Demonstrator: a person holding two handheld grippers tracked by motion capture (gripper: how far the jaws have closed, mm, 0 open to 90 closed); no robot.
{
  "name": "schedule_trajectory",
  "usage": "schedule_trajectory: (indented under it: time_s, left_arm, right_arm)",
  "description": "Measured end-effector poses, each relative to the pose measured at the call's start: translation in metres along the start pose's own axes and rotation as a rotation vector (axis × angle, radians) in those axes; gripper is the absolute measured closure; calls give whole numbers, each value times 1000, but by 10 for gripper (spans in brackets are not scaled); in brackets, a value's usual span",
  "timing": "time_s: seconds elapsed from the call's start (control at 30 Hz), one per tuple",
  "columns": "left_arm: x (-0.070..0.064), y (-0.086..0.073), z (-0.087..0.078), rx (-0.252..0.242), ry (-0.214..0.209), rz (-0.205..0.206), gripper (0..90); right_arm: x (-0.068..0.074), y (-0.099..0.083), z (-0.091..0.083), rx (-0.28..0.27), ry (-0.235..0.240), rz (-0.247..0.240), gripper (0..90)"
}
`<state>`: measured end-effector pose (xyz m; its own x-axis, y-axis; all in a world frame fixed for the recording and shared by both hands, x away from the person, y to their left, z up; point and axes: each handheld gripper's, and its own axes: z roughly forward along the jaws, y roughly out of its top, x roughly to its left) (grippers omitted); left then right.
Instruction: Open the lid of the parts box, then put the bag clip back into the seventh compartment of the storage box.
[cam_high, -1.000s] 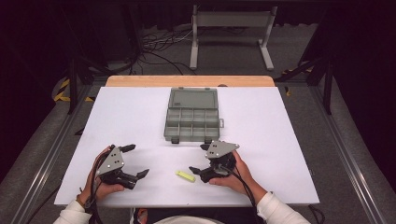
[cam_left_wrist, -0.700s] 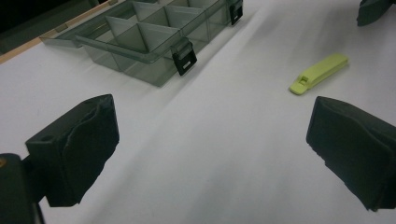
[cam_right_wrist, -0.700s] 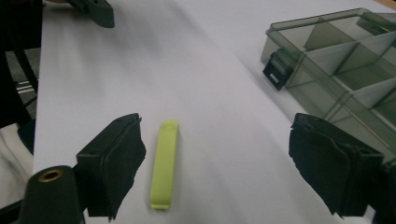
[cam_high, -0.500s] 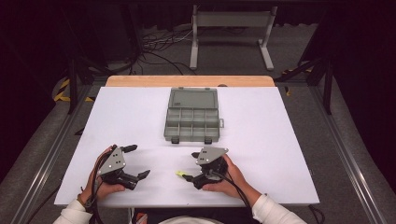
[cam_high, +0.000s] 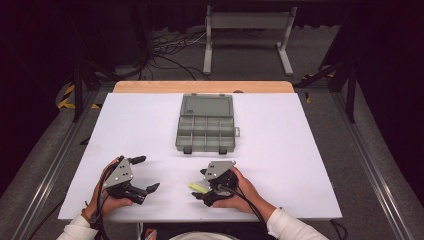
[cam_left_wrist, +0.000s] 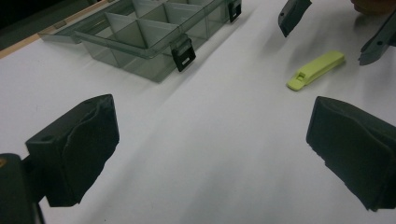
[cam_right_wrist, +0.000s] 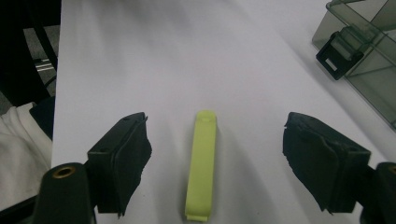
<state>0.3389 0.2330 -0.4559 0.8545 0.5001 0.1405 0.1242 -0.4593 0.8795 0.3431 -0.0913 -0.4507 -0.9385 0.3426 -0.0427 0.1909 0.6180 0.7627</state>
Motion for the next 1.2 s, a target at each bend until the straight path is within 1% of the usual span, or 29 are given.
schedule_trajectory:
  time_s: [0.1,0.17,0.27,0.3,0.37,0.43,0.47,0.53,0.6,0.63,0.7,0.73,0.77,0.87,0.93,0.97,1.07,1.13,1.2]
  left_arm:
    - [1,0,0,5,-7,10,32]
    - [1,-1,1,8,-9,2,32]
    - [1,-1,0,12,-11,7,32]
    - [1,-1,0,9,-10,3,32]
    - [1,-1,0,4,-11,-1,32]
    - [1,-1,-1,8,-12,4,32]
    - [1,-1,-1,6,-8,8,32]
    - [1,-2,-1,8,-8,7,32]
    - [1,-2,-1,9,-10,4,32]
    - [1,-2,-1,5,-12,-1,32]
    - [1,-2,1,10,-13,-6,33]
    - [2,-2,1,16,-10,6,33]
    - [2,-2,1,17,-14,-1,33]
    - [4,-3,1,13,-14,-14,33]
    - [5,-3,1,10,-13,-11,34]
    - [5,-3,1,10,-13,-11,35]
    - [6,-2,3,20,-13,-4,35]
    - [5,-2,4,20,-12,-1,35]
    - [5,-1,4,22,-9,3,36]
  right_arm:
    - [0,0,1,14,11,-5,263]
    - [0,0,1,22,19,-14,287]
    - [-1,1,0,36,24,-25,308]
    - [-2,0,0,37,24,-30,317]
    - [-3,0,0,44,31,-21,340]
    - [-3,-1,1,46,29,-23,353]
    - [-3,-1,2,58,35,-21,401]
    - [-2,-2,3,67,45,-28,440]
    - [-1,-2,5,79,34,-35,495]
    - [-1,-2,5,79,34,-35,495]
    - [-1,-3,6,88,56,-38,551]
    - [-1,-3,6,98,62,-49,575]
    - [-2,-3,6,100,68,-59,589]
    - [-3,-3,6,102,84,-57,637]
    - [-2,-3,6,100,83,-50,684]
    - [-2,-3,6,100,83,-50,684]
    - [3,-2,6,106,77,-65,783]
    - [4,-2,6,107,71,-77,788]
    - [4,-2,6,104,71,-78,789]
